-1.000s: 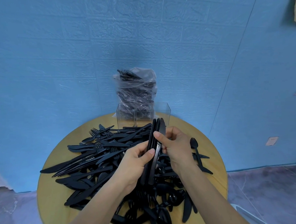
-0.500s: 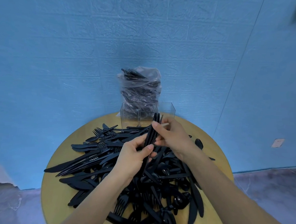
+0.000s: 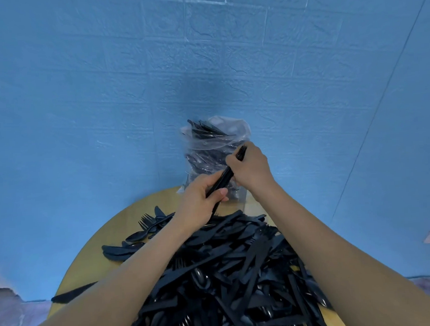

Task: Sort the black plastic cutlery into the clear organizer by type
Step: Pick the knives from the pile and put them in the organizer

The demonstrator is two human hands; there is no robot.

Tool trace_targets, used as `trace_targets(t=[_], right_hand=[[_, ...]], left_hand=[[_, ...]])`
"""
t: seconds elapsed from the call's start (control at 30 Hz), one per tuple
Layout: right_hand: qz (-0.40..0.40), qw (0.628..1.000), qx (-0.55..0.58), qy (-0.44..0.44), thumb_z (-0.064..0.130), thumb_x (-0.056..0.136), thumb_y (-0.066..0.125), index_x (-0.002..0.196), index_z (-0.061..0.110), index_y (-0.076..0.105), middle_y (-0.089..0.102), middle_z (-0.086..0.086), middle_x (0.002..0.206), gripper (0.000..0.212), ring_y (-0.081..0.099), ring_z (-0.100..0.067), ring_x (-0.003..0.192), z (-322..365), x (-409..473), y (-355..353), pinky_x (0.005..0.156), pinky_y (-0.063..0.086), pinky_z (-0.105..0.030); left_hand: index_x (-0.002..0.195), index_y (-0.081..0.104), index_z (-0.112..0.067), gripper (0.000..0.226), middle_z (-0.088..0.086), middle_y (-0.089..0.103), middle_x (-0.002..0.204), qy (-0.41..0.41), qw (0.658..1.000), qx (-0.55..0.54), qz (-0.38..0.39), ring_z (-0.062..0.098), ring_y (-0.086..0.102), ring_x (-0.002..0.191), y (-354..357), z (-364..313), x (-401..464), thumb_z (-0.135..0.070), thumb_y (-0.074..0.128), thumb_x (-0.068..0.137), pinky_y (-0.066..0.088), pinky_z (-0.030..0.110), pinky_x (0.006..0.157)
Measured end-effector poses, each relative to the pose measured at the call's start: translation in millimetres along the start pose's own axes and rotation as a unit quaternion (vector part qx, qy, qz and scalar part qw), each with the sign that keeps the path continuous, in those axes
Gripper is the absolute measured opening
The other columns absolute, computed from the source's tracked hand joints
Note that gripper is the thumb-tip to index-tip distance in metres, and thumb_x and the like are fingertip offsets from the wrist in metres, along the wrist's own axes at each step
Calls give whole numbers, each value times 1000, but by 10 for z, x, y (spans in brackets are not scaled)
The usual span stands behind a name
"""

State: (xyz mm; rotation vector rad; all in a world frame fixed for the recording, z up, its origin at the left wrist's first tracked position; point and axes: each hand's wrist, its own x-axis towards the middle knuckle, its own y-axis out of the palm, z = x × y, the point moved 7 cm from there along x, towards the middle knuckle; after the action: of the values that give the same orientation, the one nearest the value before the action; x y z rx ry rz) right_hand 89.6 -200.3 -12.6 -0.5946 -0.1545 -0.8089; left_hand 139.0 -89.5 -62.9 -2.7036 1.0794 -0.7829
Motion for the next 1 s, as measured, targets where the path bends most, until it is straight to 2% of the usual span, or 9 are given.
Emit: trace_targets(t=[0.13, 0.27, 0.4, 0.53, 0.63, 0.7, 0.8, 0.9, 1.0], right_hand=[[-53, 998, 29, -6, 12, 88, 53, 73, 19, 42, 49, 1, 70, 20, 54, -24, 71, -86, 298, 18, 68, 48, -39], [-131, 989, 73, 4, 14, 89, 53, 76, 19, 43, 50, 1, 71, 17, 55, -28, 71, -243, 557, -39, 68, 50, -43], [-169, 983, 65, -38, 13, 93, 49, 84, 12, 44, 46, 4, 70, 11, 45, -12, 60, -323, 656, 33, 52, 38, -19], [-125, 988, 45, -73, 13, 94, 49, 78, 20, 40, 46, 3, 69, 20, 43, -13, 60, -403, 619, 428, 55, 35, -22], [-103, 991, 62, -50, 18, 93, 53, 79, 25, 42, 51, 3, 75, 20, 56, -22, 73, -532, 603, 672, 65, 51, -40], [-74, 995, 61, -18, 24, 92, 57, 82, 27, 45, 55, 2, 81, 15, 61, -26, 80, -632, 599, 795, 69, 55, -50], [-30, 999, -7, 29, 25, 88, 63, 88, 17, 54, 58, 2, 87, 12, 61, -24, 89, -752, 625, 837, 75, 52, -42], [-7, 996, -63, 65, 21, 84, 69, 93, 14, 56, 55, 2, 90, 17, 58, -23, 94, -781, 657, 796, 71, 43, -31], [26, 993, -64, 92, 27, 79, 76, 116, 10, 55, 54, 0, 107, 45, 56, -23, 102, -773, 639, 798, 82, 49, -37]], left_hand=[[124, 55, -31, 37, 4, 58, 109, 30, 996, 86, 5, 11, 58, 92, -40, 96, 319, -14, 59, 91, 45, 22, 84], [127, 53, -17, 41, -1, 51, 109, -14, 991, 114, -76, 9, 51, 102, -313, 374, 437, -22, 64, 88, 35, 19, 89], [115, 58, -15, 27, -1, 47, 111, -51, 972, 203, -110, 8, 49, 101, -525, 777, 328, -23, 62, 90, 34, 20, 86], [104, 63, -13, 14, -2, 49, 105, -47, 968, 230, -91, 11, 52, 96, -522, 948, 269, -18, 60, 91, 40, 23, 87], [95, 65, -12, 7, -5, 50, 99, -22, 967, 236, -91, 5, 52, 87, -526, 938, 259, -15, 60, 91, 39, 16, 84], [93, 66, -12, 6, -7, 52, 97, -7, 964, 246, -96, 1, 50, 83, -543, 926, 248, -15, 61, 91, 39, 12, 80], [94, 68, -11, 9, -6, 55, 96, 12, 962, 254, -101, 8, 54, 84, -548, 915, 236, -15, 60, 91, 44, 19, 81], [99, 69, -11, 12, -6, 56, 98, 10, 960, 259, -107, 8, 53, 85, -544, 901, 224, -15, 60, 92, 40, 17, 78], [109, 66, -12, 18, -5, 55, 105, -16, 959, 265, -99, 11, 55, 93, -535, 880, 213, -16, 58, 92, 35, 15, 78]])
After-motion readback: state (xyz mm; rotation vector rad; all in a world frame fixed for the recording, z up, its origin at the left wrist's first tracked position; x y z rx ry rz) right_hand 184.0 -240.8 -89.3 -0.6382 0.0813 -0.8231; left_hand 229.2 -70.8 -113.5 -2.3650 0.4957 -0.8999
